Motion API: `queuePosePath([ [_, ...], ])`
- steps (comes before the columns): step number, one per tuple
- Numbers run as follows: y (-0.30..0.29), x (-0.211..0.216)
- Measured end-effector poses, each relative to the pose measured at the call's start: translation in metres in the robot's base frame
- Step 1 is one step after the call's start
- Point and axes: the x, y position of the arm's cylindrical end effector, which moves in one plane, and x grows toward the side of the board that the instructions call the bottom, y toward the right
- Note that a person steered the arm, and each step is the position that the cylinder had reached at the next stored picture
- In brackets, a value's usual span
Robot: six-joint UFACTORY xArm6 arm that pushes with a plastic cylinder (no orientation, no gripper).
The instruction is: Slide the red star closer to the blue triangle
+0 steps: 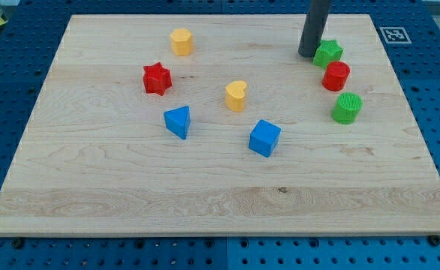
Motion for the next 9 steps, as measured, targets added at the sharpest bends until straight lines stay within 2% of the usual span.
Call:
queuePosePath([
  [2, -0.098, 0.031],
  [4, -0.234, 0.034],
  [5, -0.281, 0.034],
  [9, -0.287, 0.065],
])
